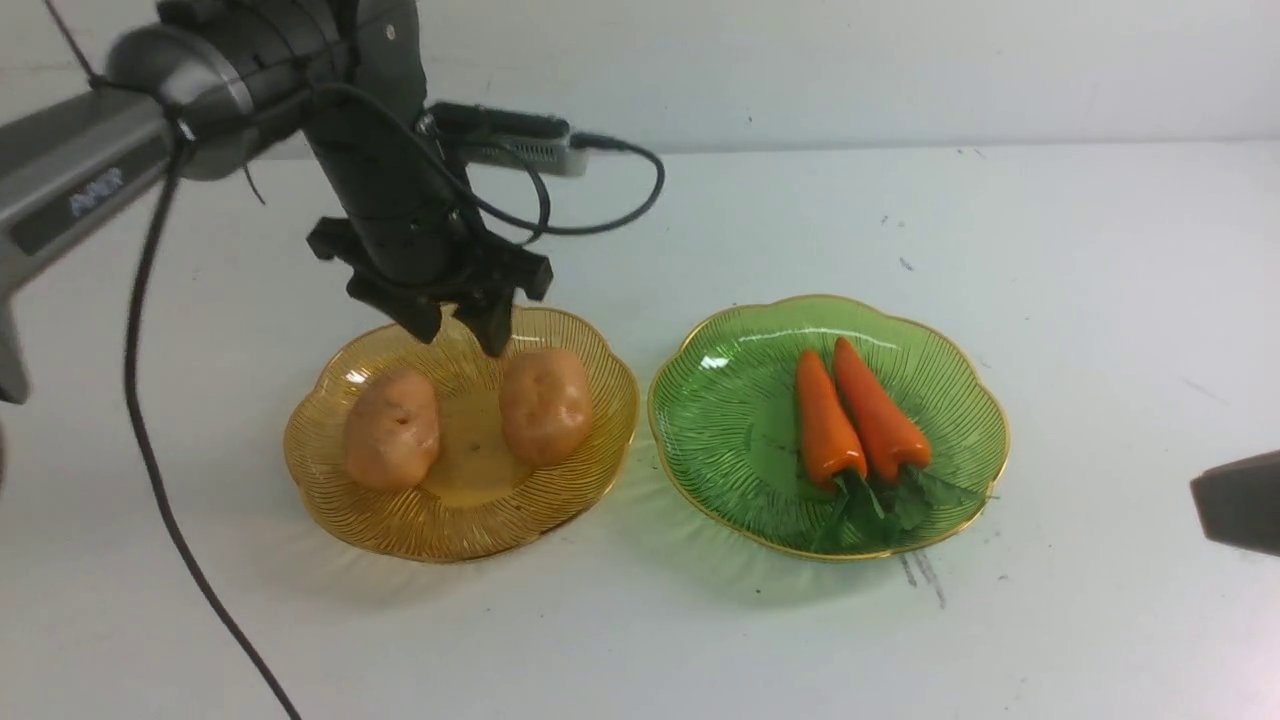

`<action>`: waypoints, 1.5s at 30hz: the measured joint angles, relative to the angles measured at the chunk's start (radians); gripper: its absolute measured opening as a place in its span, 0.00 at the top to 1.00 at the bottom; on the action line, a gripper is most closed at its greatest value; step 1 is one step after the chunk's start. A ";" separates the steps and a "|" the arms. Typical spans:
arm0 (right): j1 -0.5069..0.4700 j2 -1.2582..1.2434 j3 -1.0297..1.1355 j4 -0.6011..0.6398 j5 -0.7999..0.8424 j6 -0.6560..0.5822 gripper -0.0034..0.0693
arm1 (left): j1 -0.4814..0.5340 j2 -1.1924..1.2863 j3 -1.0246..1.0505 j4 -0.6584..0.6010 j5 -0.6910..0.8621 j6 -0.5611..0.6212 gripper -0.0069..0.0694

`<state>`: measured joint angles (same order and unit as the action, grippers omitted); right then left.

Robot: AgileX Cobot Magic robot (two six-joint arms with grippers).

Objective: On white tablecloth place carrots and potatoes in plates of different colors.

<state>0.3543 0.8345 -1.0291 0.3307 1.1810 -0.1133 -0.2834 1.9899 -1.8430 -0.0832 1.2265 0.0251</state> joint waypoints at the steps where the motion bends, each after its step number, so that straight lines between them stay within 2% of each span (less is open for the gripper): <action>1: 0.000 -0.007 0.002 -0.005 -0.009 0.000 0.97 | 0.000 -0.015 0.000 0.003 0.000 0.000 0.55; 3: 0.000 -0.048 0.023 -0.027 -0.077 0.002 0.97 | 0.000 -0.118 0.019 0.030 0.000 0.000 0.79; 5: 0.000 -0.136 0.087 -0.052 -0.202 0.017 0.97 | 0.000 -0.228 0.046 0.052 0.001 0.000 0.87; 9: 0.000 -0.314 0.245 -0.090 -0.468 0.050 0.97 | 0.000 -0.500 0.152 0.083 0.004 -0.018 0.91; 12: 0.000 -0.464 0.404 -0.097 -0.720 0.113 0.97 | 0.000 -0.802 0.347 0.083 -0.001 -0.025 0.91; 16: 0.000 -0.562 0.569 -0.097 -0.984 0.157 0.97 | 0.000 -1.182 0.657 0.083 -0.174 -0.025 0.91; 18: 0.000 -0.572 0.594 -0.097 -1.051 0.162 0.97 | 0.000 -1.377 0.822 0.089 -0.285 -0.049 0.91; 19: 0.000 -0.572 0.595 -0.097 -1.062 0.163 0.97 | 0.000 -1.513 0.921 0.105 -0.351 -0.078 0.91; 22: 0.000 -0.572 0.595 -0.097 -1.095 0.164 0.97 | 0.000 -1.718 1.076 0.180 -0.393 -0.161 0.91; 24: 0.000 -0.572 0.595 -0.097 -1.110 0.164 0.97 | 0.000 -1.816 1.127 0.224 -0.394 -0.203 0.91; 28: 0.000 -0.572 0.595 -0.096 -1.103 0.163 0.97 | 0.000 -1.983 1.146 0.260 -0.422 -0.207 0.91; 35: 0.000 -0.572 0.595 -0.096 -1.026 0.163 0.97 | 0.000 -2.012 1.145 0.261 -0.389 -0.211 0.91; 45: 0.000 -0.572 0.595 -0.096 -1.019 0.163 0.97 | 0.000 -2.013 1.145 0.260 -0.345 -0.211 0.91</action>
<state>0.3543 0.2626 -0.4339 0.2344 0.1624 0.0495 -0.2834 -0.0229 -0.6975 0.1766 0.8810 -0.1854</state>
